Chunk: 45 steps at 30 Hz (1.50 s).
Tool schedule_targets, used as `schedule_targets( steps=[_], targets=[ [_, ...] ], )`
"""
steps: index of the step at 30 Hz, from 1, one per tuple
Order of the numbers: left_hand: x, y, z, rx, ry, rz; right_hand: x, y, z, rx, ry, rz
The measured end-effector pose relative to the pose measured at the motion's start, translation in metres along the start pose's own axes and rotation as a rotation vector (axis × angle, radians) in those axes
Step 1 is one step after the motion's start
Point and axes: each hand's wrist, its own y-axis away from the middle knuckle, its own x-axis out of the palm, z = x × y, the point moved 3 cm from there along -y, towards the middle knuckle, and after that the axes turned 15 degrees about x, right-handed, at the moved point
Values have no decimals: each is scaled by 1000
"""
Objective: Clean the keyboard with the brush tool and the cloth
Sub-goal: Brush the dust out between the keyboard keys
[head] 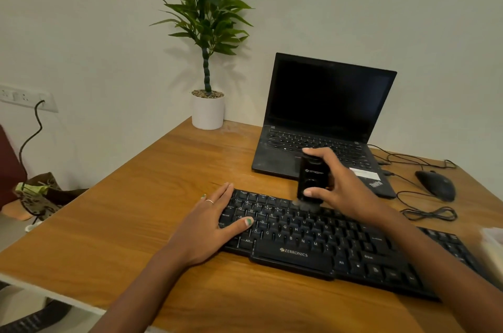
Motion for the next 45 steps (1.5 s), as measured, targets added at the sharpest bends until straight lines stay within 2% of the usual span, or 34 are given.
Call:
schedule_targets(
  steps=[4,11,14,21,26,31,32,35,38,42,44,45],
  targets=[
    [0,0,1,-4,8,-1,-13,2,-8,36,30,1],
    [1,0,2,2,6,-6,43,-9,30,-121,-46,-48],
    [0,1,1,3,11,-10,40,-8,27,-123,-48,-61],
    [0,1,-1,4,17,-22,-7,12,-8,-8,235,-67],
    [-1,1,-2,3,3,-12,15,5,15,-84,38,-16],
    [0,1,-1,-11,-4,-11,46,-7,33,-179,-7,-76],
    [-1,1,-1,-10,-1,-14,45,-9,31,-176,8,-97],
    [1,1,2,-3,-11,-24,35,-11,12,-149,252,-184],
    [2,-1,2,-6,-21,-26,26,-5,-8,-59,99,-175],
    [1,-2,3,-1,2,-39,22,5,3,-105,-214,-178],
    [2,-1,4,-4,1,-31,25,5,10,-125,-254,-124],
    [3,-1,4,-5,0,-31,28,4,13,-134,-196,-89]
  ],
)
